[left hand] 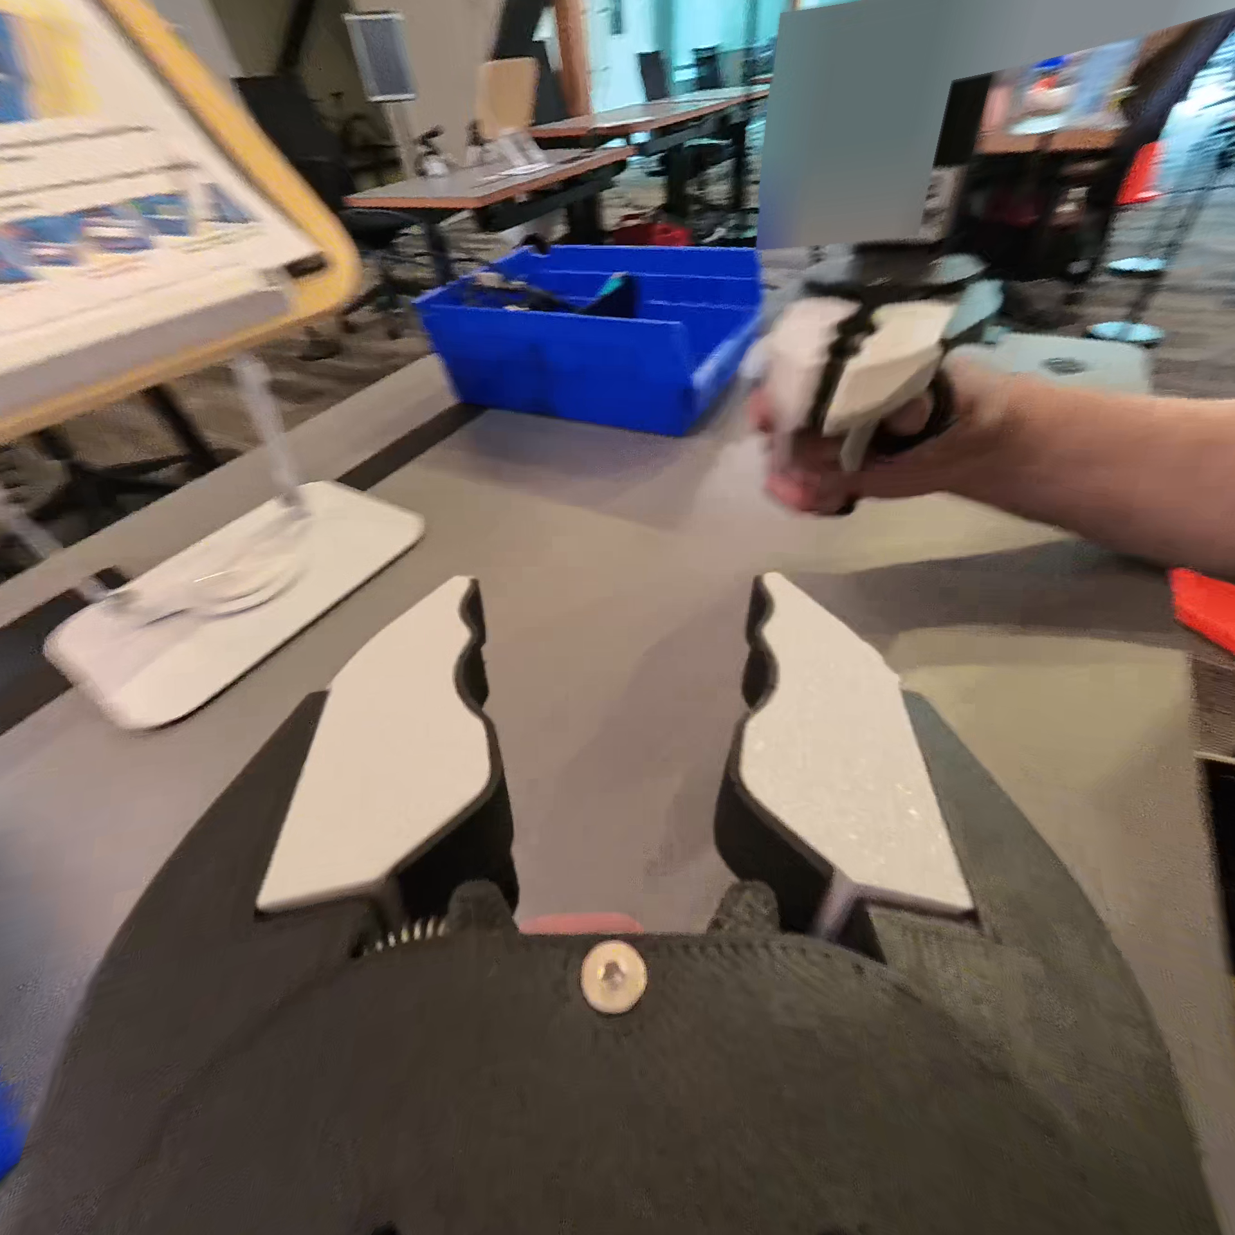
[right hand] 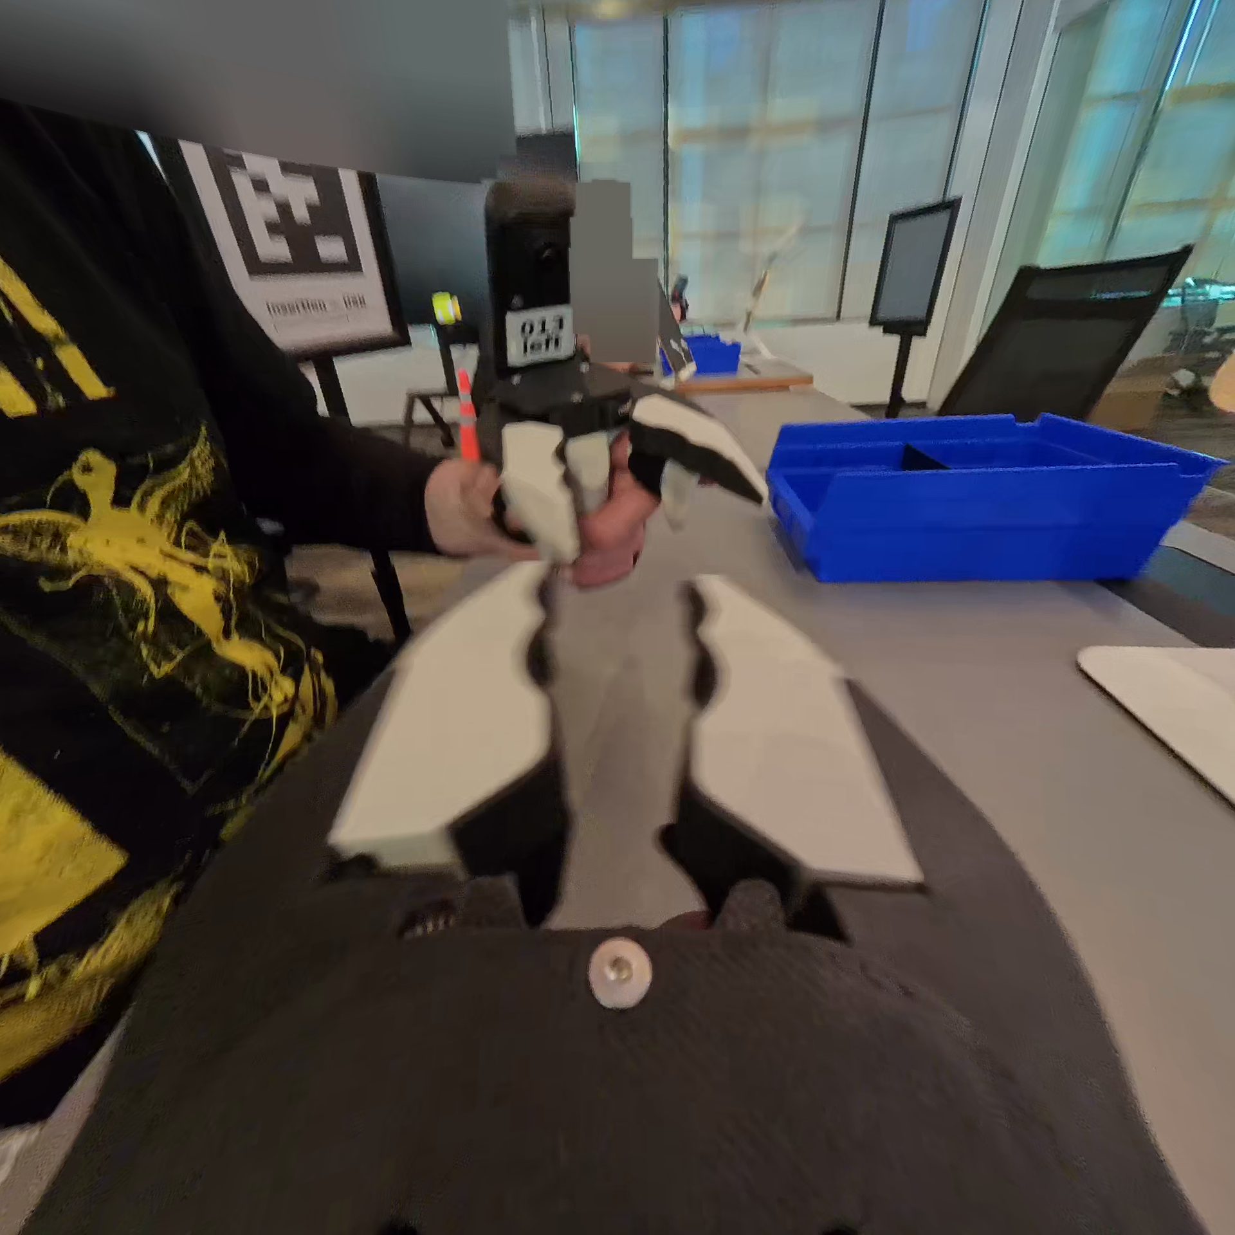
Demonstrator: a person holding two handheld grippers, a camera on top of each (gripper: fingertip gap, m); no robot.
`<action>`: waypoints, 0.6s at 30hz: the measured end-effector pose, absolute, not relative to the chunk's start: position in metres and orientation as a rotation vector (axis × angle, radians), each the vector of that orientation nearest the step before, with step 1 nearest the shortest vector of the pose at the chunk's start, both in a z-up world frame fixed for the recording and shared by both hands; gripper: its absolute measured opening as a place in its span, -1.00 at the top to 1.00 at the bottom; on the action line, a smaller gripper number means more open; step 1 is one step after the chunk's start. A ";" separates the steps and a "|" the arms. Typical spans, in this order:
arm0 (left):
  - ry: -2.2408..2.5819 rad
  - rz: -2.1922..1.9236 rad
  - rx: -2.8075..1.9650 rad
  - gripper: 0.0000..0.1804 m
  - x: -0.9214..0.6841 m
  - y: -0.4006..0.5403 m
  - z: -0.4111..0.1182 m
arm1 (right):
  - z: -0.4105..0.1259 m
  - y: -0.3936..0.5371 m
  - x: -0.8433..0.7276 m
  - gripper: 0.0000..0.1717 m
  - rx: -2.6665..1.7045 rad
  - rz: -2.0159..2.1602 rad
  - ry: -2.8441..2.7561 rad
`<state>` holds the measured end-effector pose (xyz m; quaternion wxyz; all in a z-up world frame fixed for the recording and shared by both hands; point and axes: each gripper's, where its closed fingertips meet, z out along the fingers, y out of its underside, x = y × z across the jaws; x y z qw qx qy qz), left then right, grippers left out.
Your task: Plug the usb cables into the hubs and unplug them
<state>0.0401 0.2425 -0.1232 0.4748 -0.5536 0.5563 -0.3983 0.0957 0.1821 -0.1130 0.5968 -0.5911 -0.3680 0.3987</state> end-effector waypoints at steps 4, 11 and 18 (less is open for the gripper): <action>1.212 -0.742 -1.438 0.89 -0.022 0.307 -0.116 | -0.110 0.188 0.163 1.00 -1.548 0.600 -0.748; 0.835 -0.353 -1.598 0.53 -0.144 0.420 -0.102 | -0.086 0.185 0.360 0.12 -1.740 -0.061 -0.233; 0.458 -0.205 -1.877 -0.21 -0.235 0.528 -0.134 | -0.129 0.161 0.546 0.08 -1.957 -0.412 0.223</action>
